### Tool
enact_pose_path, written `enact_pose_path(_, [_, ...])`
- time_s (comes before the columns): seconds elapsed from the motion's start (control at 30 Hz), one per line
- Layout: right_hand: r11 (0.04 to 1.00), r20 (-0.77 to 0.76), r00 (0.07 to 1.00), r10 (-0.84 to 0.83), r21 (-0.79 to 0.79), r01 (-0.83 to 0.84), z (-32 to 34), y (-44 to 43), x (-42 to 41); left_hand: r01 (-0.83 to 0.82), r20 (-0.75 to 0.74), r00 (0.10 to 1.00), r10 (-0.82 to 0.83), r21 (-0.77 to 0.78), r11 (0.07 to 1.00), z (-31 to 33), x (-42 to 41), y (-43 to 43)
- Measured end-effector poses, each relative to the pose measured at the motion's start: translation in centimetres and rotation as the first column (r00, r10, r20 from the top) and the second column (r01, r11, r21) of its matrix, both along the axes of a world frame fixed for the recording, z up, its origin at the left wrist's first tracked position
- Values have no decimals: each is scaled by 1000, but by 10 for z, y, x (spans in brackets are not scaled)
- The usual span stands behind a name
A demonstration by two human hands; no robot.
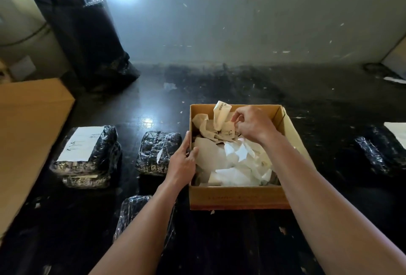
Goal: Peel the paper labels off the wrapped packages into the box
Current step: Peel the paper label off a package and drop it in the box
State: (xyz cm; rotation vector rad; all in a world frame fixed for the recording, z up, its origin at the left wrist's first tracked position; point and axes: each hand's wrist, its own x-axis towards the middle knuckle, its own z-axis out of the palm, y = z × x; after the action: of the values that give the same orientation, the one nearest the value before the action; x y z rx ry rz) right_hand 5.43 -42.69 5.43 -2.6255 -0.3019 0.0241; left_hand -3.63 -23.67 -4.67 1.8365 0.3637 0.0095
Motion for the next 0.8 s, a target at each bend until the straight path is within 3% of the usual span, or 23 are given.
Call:
enact_pose_path(0.3, [996,30,997,69,-61,-68,13,1,4,10,9,1000,-10,49,999,0,3,2])
enact_pose_path(0.57, [983,29,983,183,-17,-182,21,64,-20,-20,36,999,18,68,997,-1,-6,38])
enact_pose_path(0.8, [965,-110,959,260,-3,-262,-20,157,-38,-170,22,985,171,274,947,-30,-22,126])
